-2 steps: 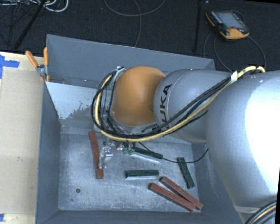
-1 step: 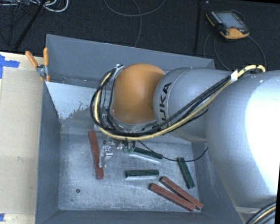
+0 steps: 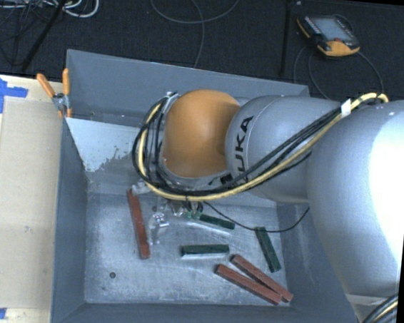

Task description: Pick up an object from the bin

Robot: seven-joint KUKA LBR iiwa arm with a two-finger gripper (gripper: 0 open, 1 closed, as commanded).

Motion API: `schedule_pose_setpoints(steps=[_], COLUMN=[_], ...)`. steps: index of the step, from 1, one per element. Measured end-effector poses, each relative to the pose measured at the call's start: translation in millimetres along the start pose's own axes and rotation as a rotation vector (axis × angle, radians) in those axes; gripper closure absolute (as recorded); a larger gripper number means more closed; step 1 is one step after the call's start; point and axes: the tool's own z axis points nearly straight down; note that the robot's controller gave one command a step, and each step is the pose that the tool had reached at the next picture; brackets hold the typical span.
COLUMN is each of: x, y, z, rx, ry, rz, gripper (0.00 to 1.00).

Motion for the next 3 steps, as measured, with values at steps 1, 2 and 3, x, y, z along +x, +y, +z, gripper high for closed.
schedule_pose_setpoints(steps=[1, 2, 3], x=[8.4, 8.4, 20.1], y=[9, 9, 7], z=[21, 21, -139], rx=[-0.002, -0.002, 0.000], ry=[0.003, 0.003, -0.006], rz=[-0.297, -0.297, -0.354], gripper=[1.00, 1.00, 1.00])
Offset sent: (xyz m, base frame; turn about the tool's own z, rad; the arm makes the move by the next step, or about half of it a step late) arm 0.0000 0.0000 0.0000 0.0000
